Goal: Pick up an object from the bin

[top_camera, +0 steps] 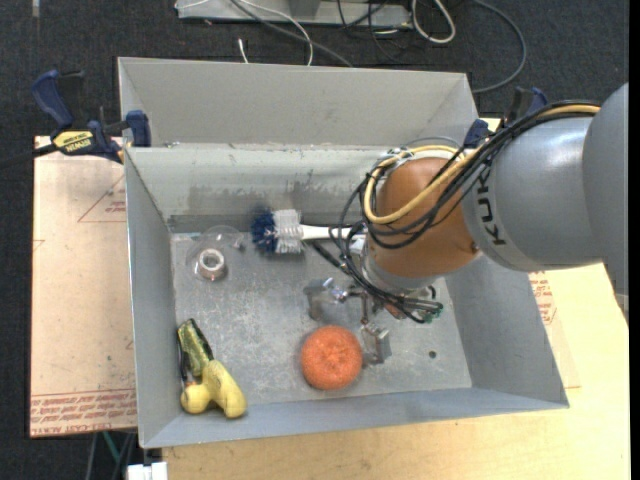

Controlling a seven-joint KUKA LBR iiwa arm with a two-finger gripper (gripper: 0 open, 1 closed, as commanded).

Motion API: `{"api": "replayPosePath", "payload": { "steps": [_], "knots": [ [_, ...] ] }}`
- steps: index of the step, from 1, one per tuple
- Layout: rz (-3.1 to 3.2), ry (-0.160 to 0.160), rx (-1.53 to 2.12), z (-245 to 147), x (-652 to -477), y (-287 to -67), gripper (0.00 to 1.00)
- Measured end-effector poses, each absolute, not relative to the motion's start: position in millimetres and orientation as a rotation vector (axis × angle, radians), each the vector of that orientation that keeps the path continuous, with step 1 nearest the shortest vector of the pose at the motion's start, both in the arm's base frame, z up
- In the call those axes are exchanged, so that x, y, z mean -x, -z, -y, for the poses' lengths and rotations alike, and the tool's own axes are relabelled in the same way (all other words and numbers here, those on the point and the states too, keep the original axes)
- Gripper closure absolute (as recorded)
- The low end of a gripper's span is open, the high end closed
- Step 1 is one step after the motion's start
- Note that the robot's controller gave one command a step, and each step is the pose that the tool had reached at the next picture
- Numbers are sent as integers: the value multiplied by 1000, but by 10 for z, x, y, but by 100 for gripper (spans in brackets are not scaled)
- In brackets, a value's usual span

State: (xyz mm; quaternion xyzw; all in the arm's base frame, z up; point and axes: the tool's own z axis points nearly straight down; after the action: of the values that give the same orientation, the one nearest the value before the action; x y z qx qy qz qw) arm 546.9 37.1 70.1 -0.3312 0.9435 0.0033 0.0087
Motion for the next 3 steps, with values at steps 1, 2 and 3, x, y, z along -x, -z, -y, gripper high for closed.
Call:
{"api": "replayPosePath", "payload": {
  "steps": [1,2,3],
  "knots": [
    [-3107,-10,304,-399,-5515,-716,0],
    [-3077,-15,547,-448,-5122,-738,0],
    [-3063,-12,604,-467,-5125,-717,0]
  ]
}}
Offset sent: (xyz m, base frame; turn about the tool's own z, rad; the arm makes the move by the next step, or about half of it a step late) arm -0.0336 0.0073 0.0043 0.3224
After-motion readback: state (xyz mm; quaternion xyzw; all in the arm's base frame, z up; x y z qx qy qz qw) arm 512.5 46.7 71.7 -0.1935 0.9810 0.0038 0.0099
